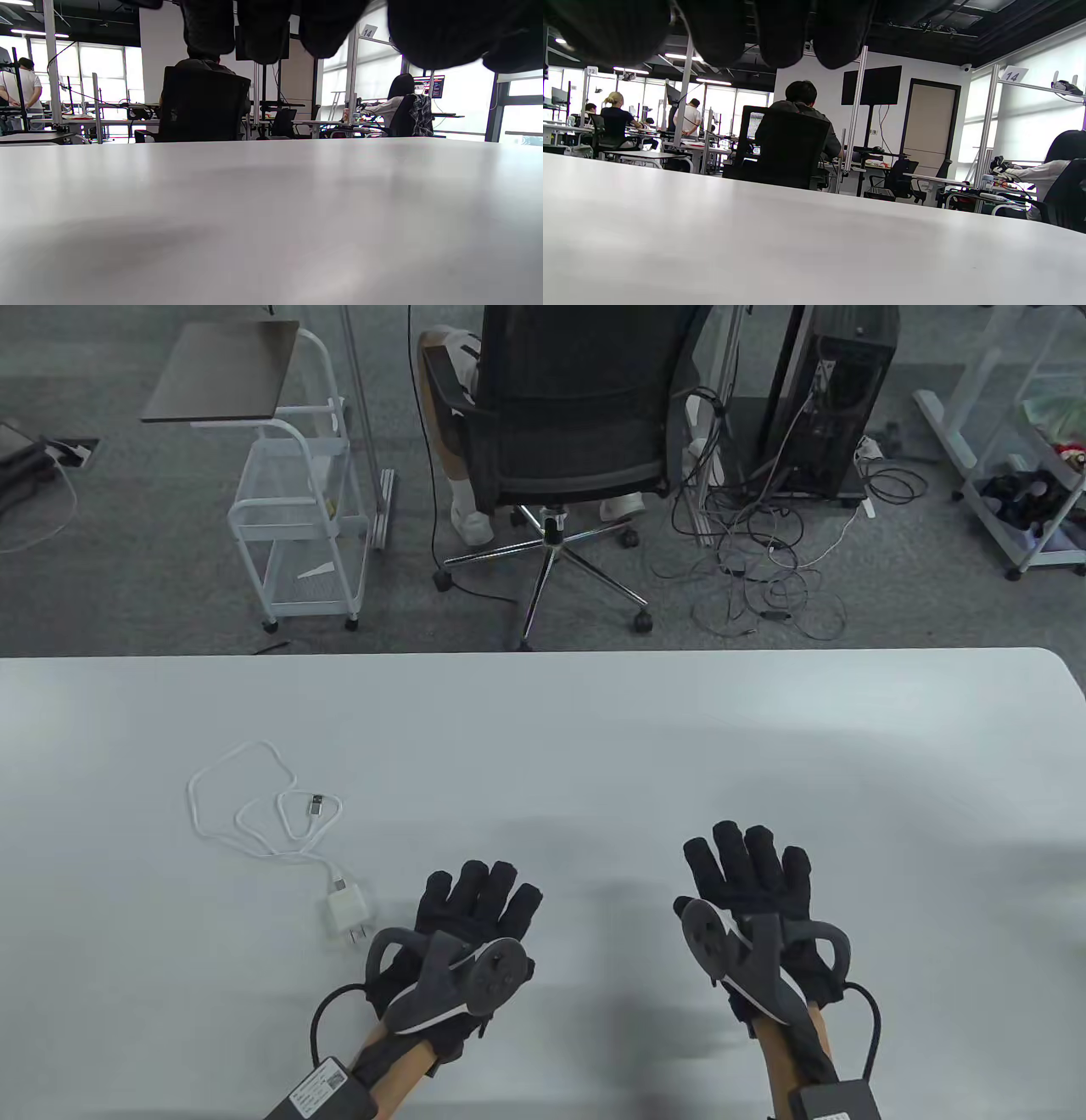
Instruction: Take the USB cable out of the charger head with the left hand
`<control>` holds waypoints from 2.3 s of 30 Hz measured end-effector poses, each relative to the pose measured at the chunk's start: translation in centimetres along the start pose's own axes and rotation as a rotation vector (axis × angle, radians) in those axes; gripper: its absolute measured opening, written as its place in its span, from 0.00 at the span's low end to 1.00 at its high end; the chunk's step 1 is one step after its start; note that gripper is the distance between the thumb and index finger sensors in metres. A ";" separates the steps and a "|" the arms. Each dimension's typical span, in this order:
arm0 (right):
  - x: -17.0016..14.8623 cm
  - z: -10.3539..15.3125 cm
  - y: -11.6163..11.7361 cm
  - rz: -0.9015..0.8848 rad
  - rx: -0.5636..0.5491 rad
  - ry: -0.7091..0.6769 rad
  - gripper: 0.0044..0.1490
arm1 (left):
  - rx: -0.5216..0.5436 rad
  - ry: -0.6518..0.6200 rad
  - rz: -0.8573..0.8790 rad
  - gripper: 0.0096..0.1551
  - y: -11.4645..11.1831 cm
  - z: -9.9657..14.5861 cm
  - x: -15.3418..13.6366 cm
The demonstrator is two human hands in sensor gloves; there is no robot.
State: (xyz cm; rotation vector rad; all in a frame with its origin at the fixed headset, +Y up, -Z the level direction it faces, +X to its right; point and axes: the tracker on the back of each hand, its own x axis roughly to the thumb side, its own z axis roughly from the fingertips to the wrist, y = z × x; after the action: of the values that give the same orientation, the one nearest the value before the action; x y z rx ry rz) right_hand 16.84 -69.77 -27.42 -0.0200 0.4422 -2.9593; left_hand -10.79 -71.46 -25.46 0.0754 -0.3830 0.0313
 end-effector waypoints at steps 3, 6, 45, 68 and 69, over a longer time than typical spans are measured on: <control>0.1 0.0 0.1 0.006 0.012 0.004 0.42 | -0.002 0.017 0.022 0.47 0.1 0.0 -0.6; 0.2 0.0 0.1 0.008 0.012 0.000 0.42 | 0.007 0.043 0.038 0.47 0.7 0.1 -1.2; 0.5 0.0 -0.2 -0.111 0.068 -0.029 0.41 | -0.266 0.438 -0.217 0.21 -5.3 -3.4 -19.6; -0.1 -0.1 0.0 -0.159 0.095 -0.022 0.42 | 0.047 0.243 -0.026 0.25 3.0 -2.4 -14.4; -0.1 -0.1 0.0 -0.158 0.095 -0.024 0.42 | 0.072 0.222 -0.021 0.25 3.8 -2.3 -13.4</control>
State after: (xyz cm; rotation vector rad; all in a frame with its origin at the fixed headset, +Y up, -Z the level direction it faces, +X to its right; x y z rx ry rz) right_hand 16.89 -69.71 -27.52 -0.0832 0.3093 -3.1286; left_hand -22.53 -67.71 -32.35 0.1453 -0.1588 0.0324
